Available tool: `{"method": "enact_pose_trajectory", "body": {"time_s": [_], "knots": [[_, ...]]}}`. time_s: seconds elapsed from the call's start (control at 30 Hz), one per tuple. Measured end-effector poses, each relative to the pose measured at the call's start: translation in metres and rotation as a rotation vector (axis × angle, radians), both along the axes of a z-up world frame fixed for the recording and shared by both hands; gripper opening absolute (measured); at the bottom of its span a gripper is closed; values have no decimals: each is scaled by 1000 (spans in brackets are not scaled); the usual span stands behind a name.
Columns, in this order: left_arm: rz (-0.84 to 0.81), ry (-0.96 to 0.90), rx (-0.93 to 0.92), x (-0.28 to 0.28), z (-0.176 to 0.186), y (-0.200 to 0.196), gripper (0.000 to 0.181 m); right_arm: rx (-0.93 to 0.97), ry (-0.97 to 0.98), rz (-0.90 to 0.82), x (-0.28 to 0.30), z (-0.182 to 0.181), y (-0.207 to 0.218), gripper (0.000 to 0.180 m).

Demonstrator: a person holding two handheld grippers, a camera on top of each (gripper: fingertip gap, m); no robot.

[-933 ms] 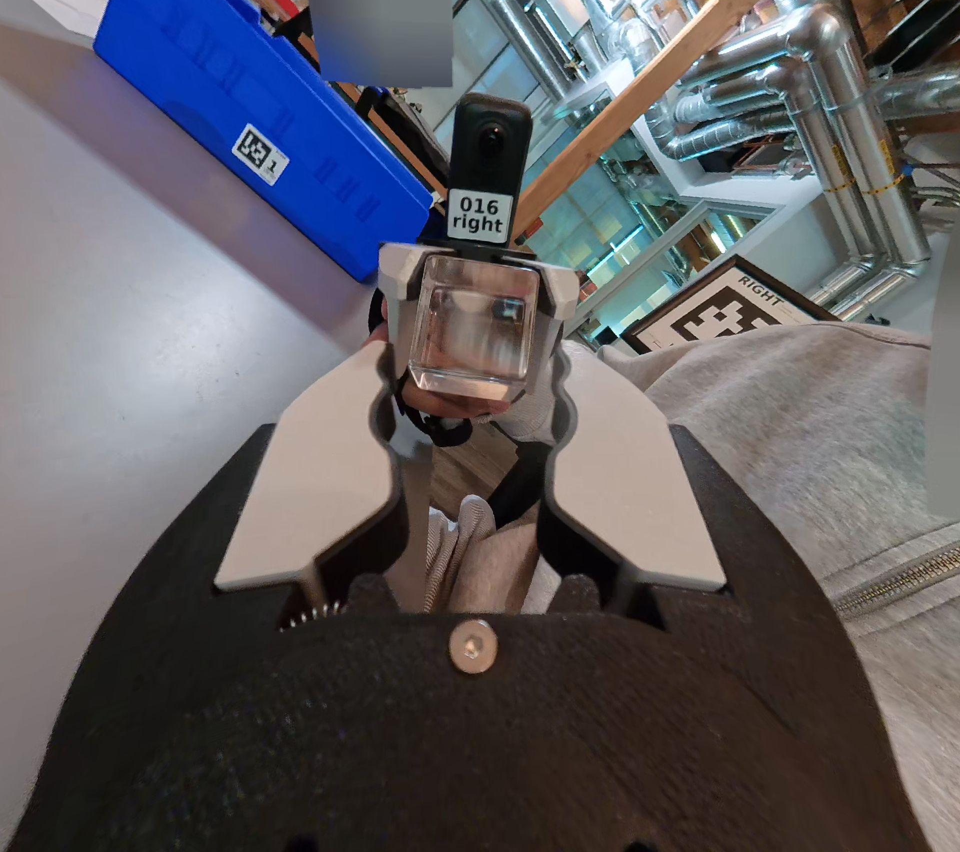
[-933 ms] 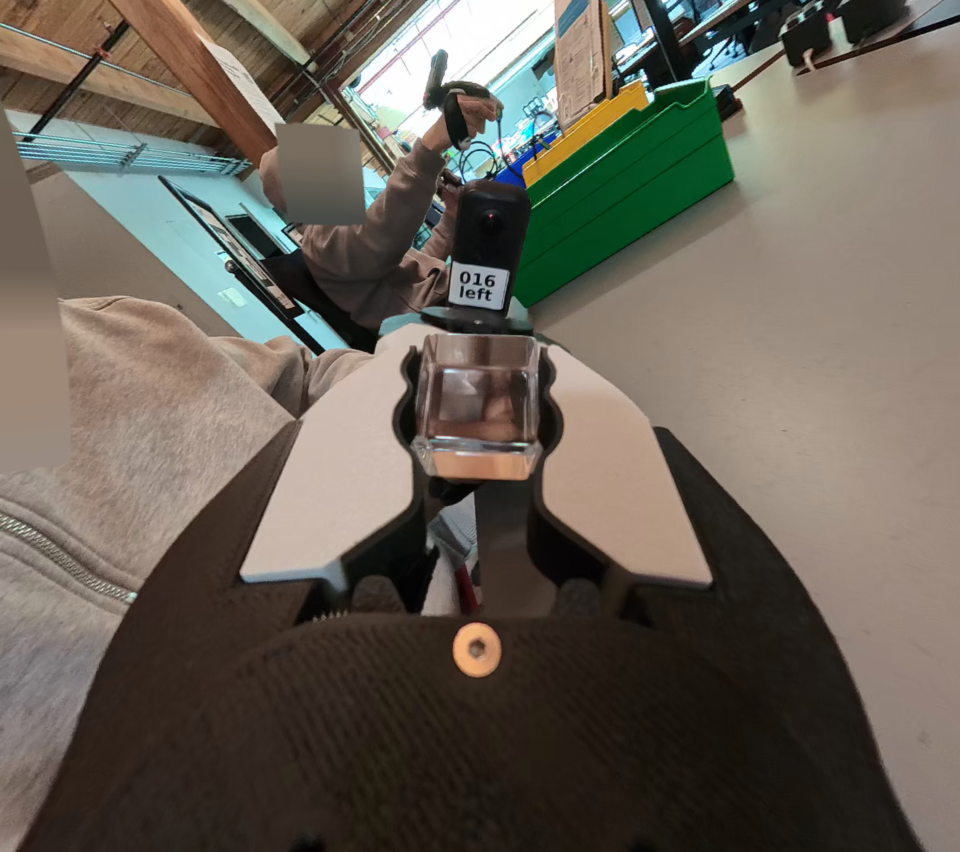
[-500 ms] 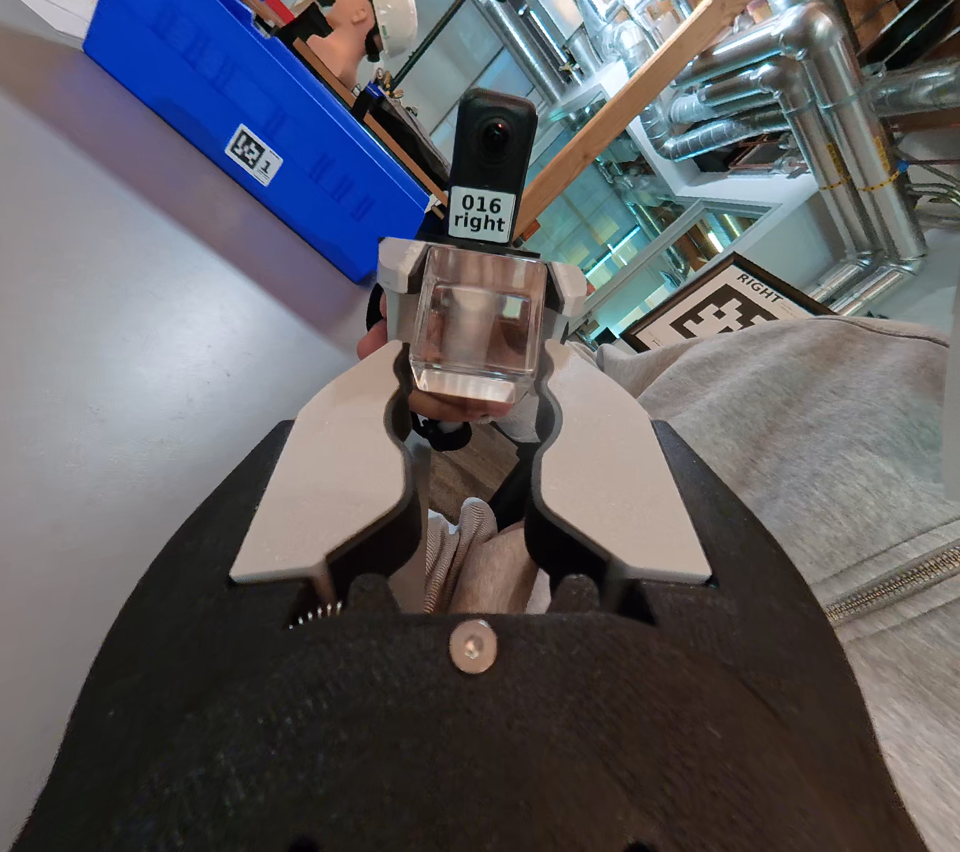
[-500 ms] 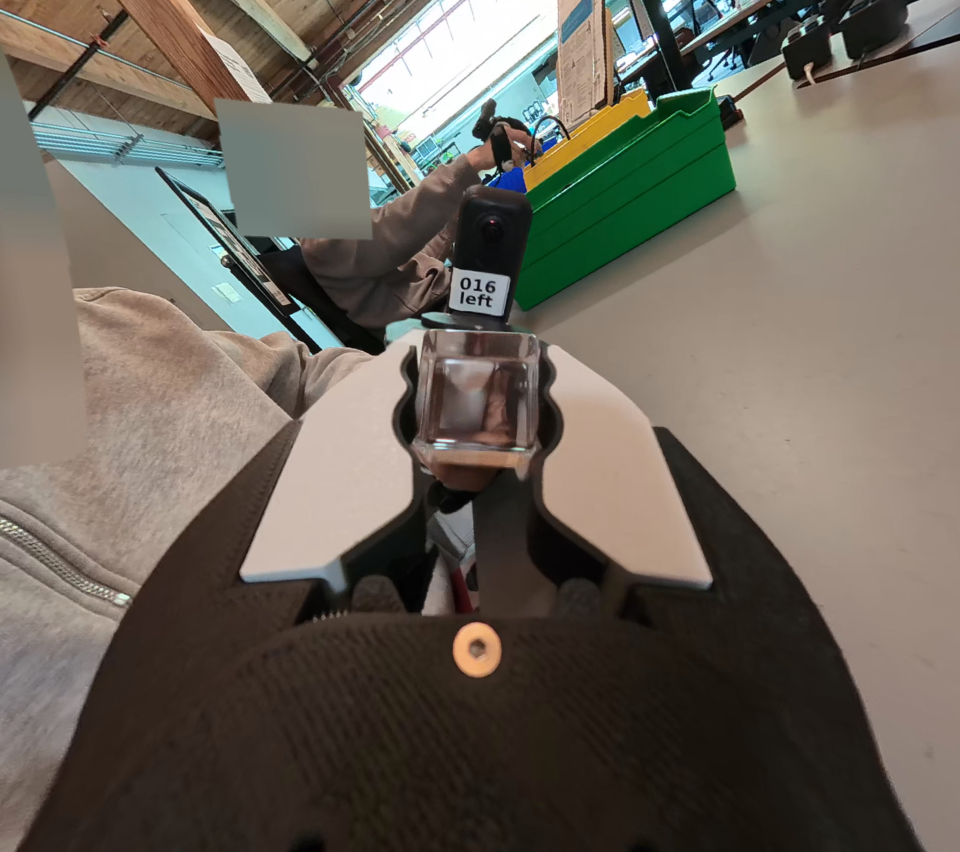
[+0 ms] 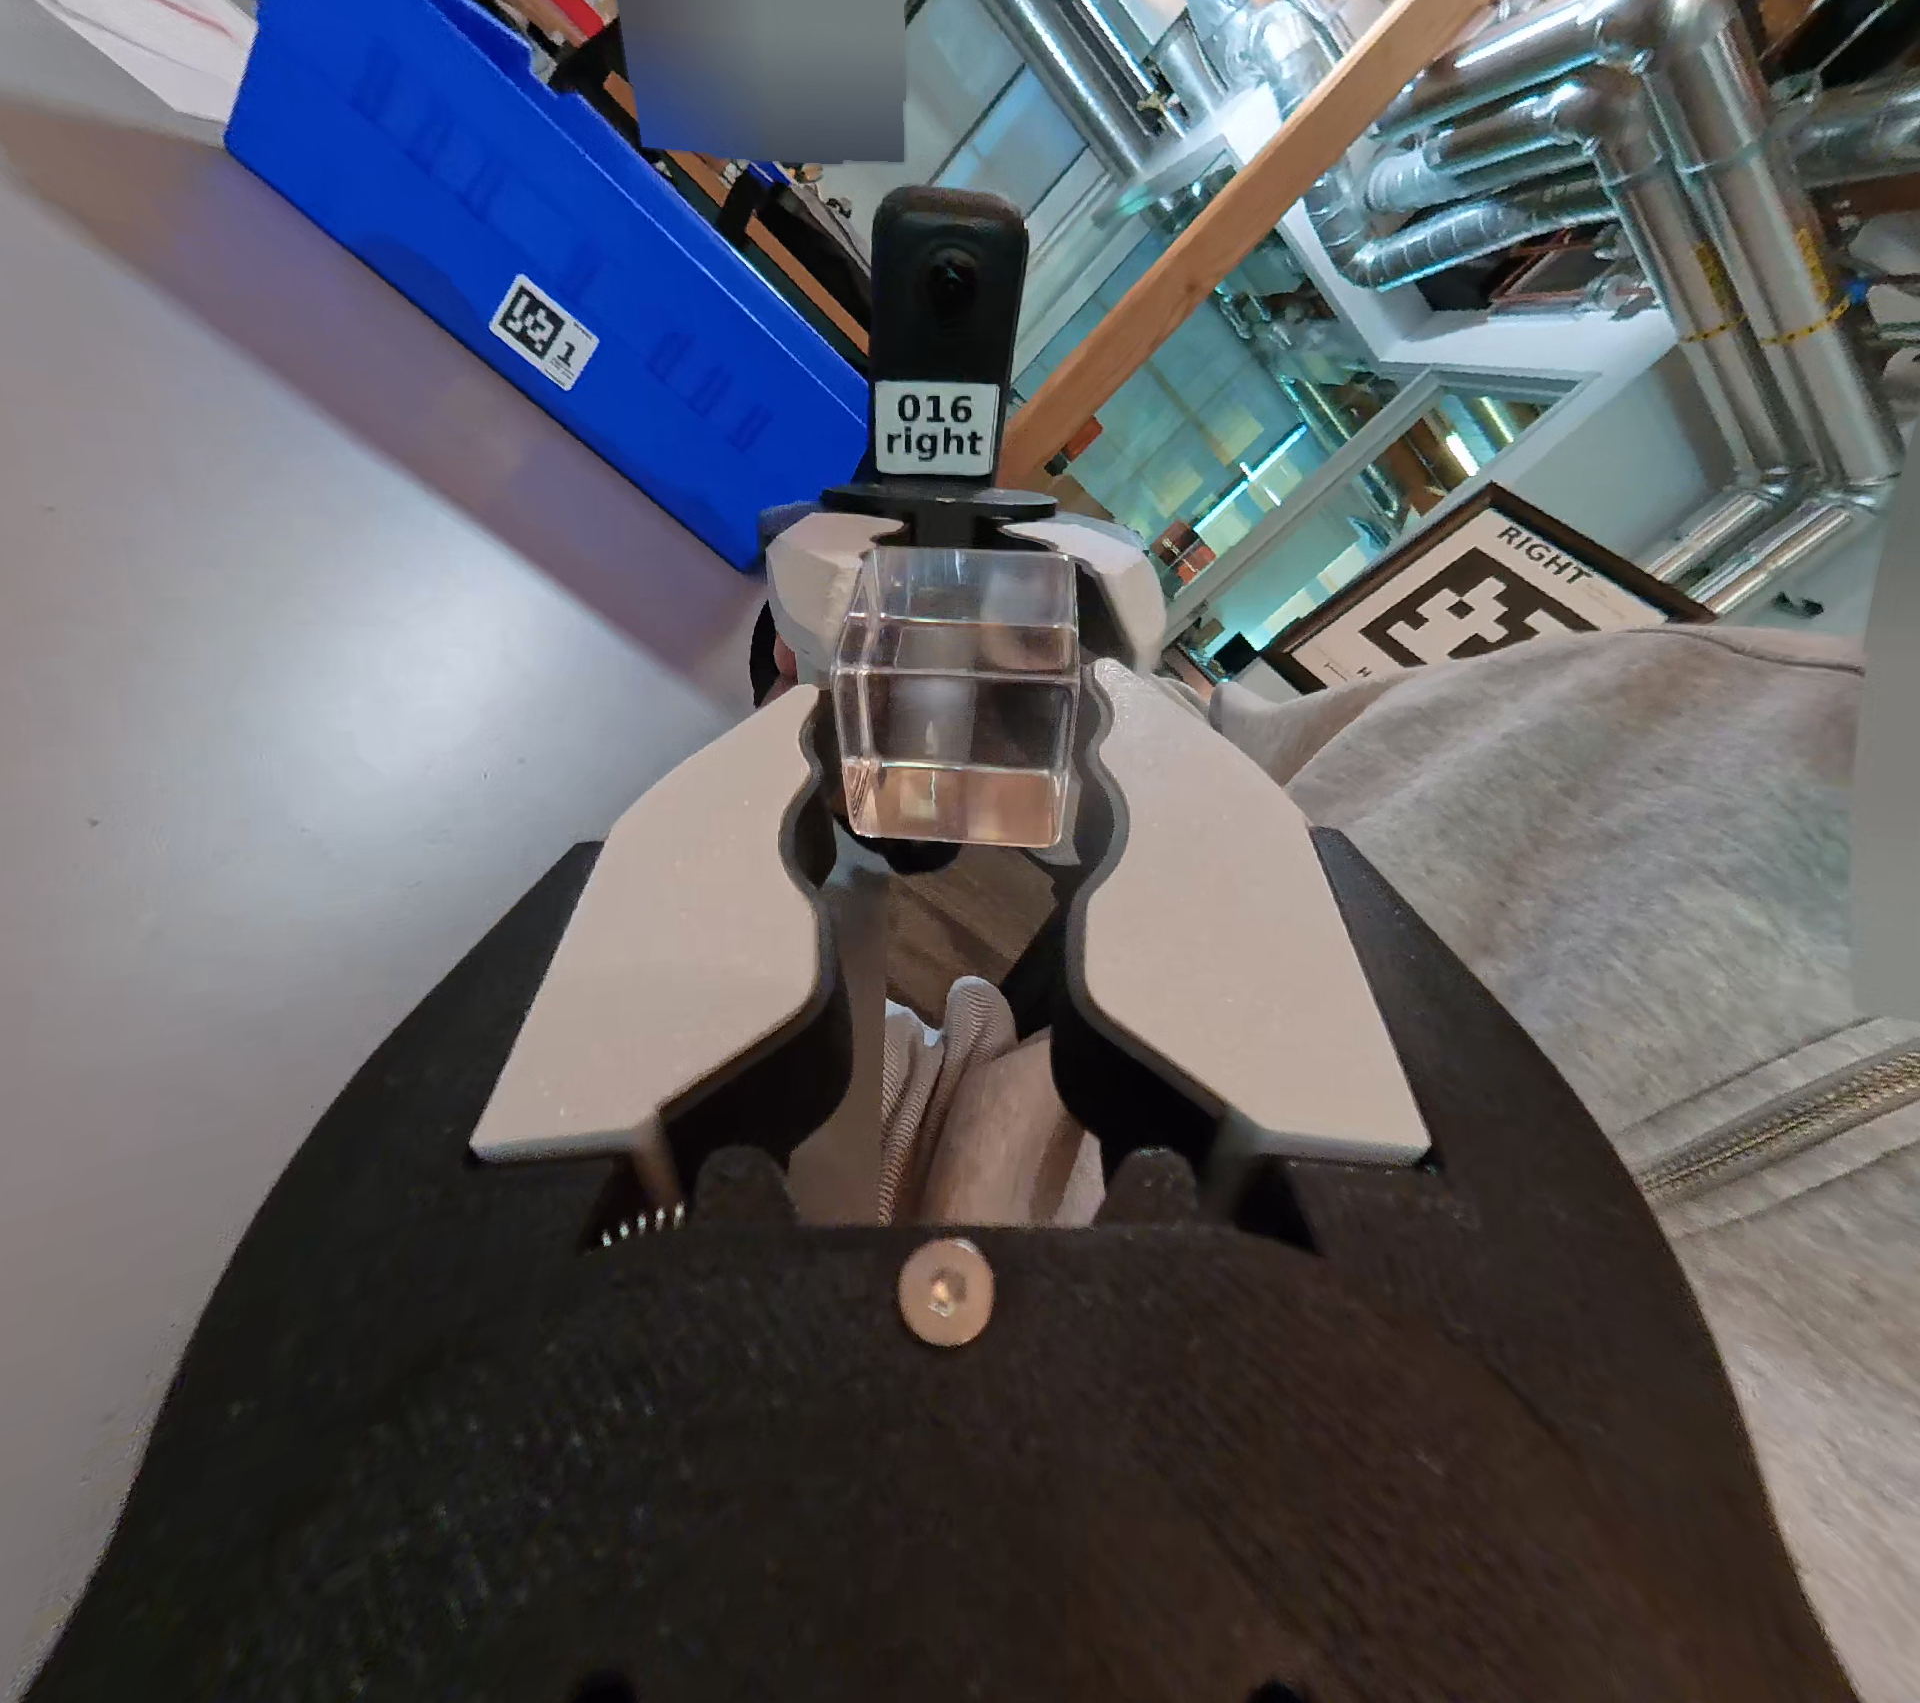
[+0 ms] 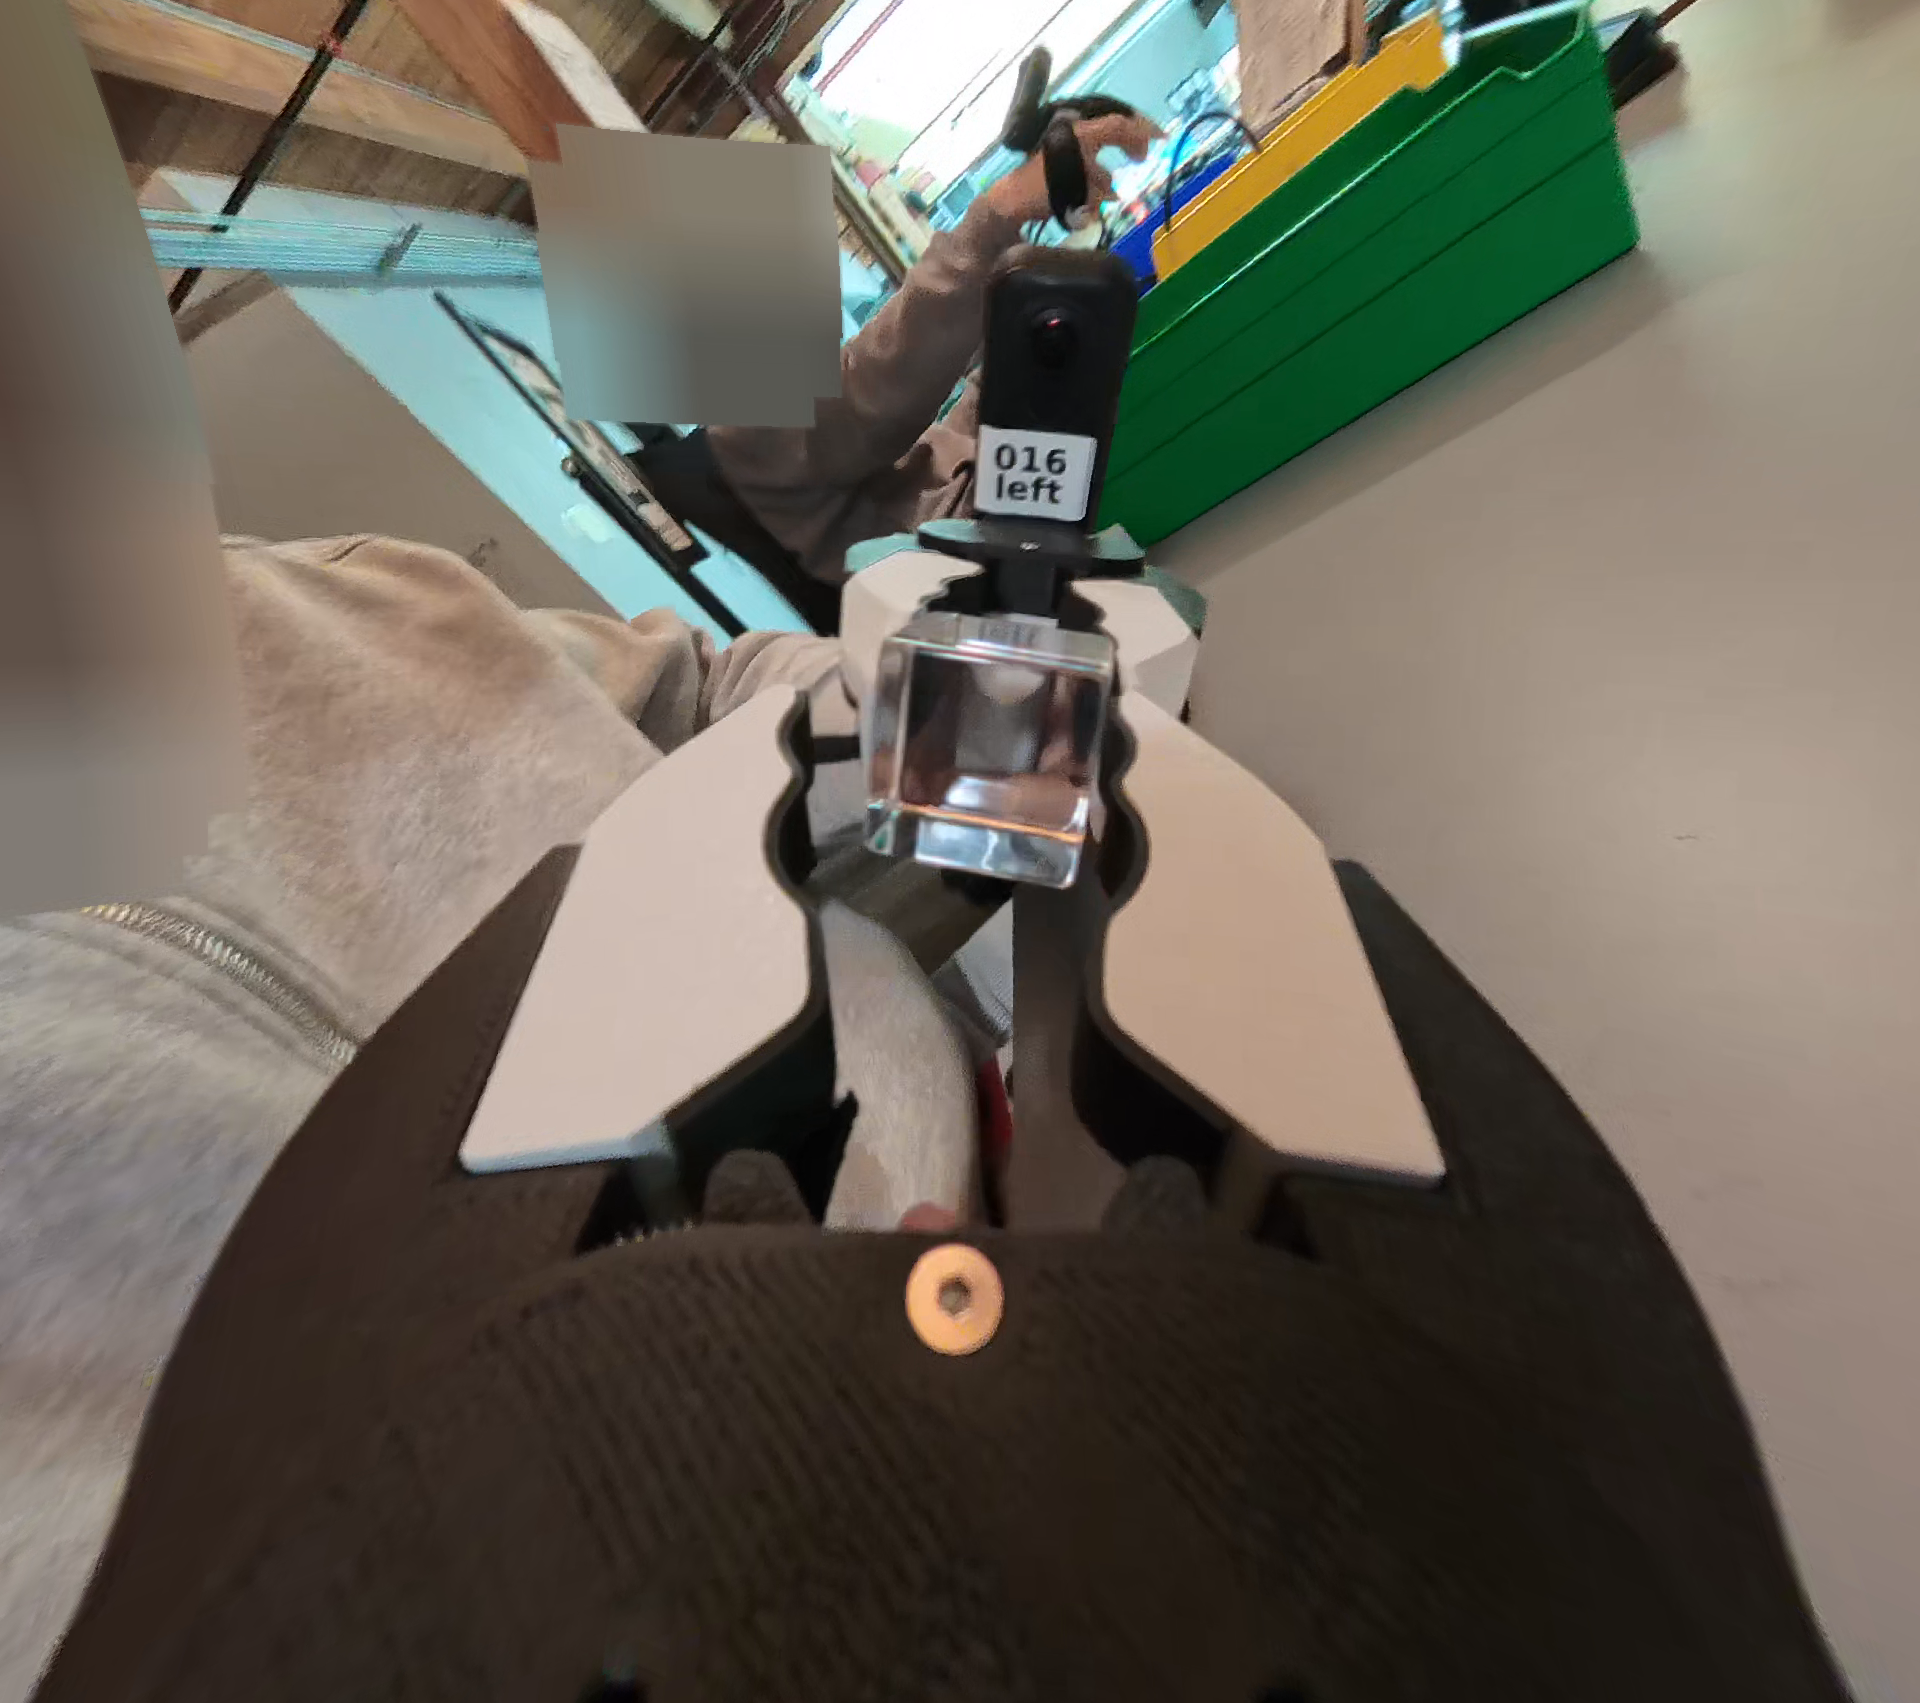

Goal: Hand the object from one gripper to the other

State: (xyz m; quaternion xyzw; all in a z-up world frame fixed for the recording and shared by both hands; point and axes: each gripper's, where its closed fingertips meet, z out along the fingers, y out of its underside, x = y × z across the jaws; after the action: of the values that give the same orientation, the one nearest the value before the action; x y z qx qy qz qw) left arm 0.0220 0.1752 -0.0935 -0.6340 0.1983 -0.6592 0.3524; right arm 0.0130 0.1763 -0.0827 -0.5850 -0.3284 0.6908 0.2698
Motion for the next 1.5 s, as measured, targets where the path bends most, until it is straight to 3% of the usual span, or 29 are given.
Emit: {"method": "enact_pose_trajectory", "body": {"time_s": [0.03, 0.17, 0.33, 0.57, 1.27, 1.43, 1.5], "knots": [[-6, 3, -16, -1, -1, 1, 43, 25, -1, 17, 4, 1, 0, 59], [-27, 95, -33, 0, -15, 2, 44, 355, 26, -79, 22, 14, 13, 74], [-67, 72, -148, 4, -22, -1, 44, 868, -61, -156, 28, 6, 9, 75], [-139, -23, -314, 6, -20, -5, 44, 1140, -212, -70, 16, -23, -9, 66], [-263, -67, -378, 17, -15, -25, 44, 1187, -185, 11, 10, -28, -29, 46], [-216, -60, -312, 18, -12, -21, 43, 1182, -187, 1, 11, -26, -28, 45], [-168, -58, -270, 16, -9, -16, 51, 1145, -201, -4, 11, -26, -26, 45]]}}
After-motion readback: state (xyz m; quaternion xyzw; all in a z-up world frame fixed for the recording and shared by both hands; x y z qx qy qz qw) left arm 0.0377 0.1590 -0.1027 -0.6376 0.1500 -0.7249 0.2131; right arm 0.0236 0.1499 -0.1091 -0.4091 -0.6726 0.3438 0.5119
